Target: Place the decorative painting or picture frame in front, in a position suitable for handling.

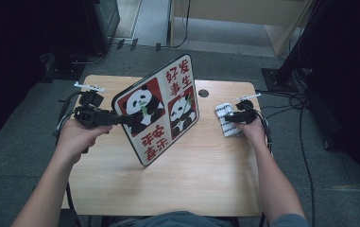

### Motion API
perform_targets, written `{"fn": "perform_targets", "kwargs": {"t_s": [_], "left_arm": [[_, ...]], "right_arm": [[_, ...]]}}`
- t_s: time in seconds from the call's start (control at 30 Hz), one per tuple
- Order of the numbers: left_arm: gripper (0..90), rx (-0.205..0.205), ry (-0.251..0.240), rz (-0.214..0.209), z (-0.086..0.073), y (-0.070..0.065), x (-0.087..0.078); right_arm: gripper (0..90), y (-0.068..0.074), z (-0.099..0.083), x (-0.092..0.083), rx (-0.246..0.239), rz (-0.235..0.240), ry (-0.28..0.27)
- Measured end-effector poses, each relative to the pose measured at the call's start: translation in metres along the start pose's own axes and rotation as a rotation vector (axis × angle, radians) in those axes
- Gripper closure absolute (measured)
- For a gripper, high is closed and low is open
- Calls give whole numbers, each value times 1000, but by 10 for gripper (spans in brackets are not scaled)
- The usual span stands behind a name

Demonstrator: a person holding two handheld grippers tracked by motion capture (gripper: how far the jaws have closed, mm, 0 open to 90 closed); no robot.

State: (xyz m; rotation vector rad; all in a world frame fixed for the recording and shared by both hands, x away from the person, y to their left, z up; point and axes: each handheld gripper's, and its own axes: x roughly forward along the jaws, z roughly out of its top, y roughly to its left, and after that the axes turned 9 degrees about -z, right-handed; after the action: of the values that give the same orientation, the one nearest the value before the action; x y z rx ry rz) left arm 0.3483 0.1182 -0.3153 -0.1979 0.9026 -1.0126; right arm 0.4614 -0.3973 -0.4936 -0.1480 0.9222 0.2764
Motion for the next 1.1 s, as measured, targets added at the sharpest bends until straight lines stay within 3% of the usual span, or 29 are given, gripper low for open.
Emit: {"fn": "perform_targets", "kwargs": {"t_s": [0.1, 0.3, 0.4, 0.5, 0.67, 0.77, 0.9, 1.0, 1.1], "left_arm": [[450, 2, -2, -4, -1, 0, 2], [449, 0, -1, -15, -3, 1, 6], [447, -3, 1, -20, -5, 1, 8], [450, 2, 2, -13, -6, 1, 10], [464, -2, -16, -21, -9, 3, 12], [468, -4, -24, -13, -11, 4, 13], [491, 3, -35, 3, -14, 6, 16], [515, 14, -49, -18, -18, 7, 18], [552, 15, -64, -21, -21, 9, 20]], "right_arm": [[489, 0, -3, 0, 11, -8, -5], [525, 5, -7, 3, -37, -49, -22], [568, 9, -11, 3, -62, -93, -55], [638, 11, -14, 3, -59, -101, -68], [753, 9, -13, 2, -45, -82, -54], [772, 7, -11, 1, -31, -62, -35], [777, 5, -7, -6, 29, -14, -15], [777, 6, -2, -16, 31, 16, -41], [779, 11, 3, -27, 0, 23, -53]]}}
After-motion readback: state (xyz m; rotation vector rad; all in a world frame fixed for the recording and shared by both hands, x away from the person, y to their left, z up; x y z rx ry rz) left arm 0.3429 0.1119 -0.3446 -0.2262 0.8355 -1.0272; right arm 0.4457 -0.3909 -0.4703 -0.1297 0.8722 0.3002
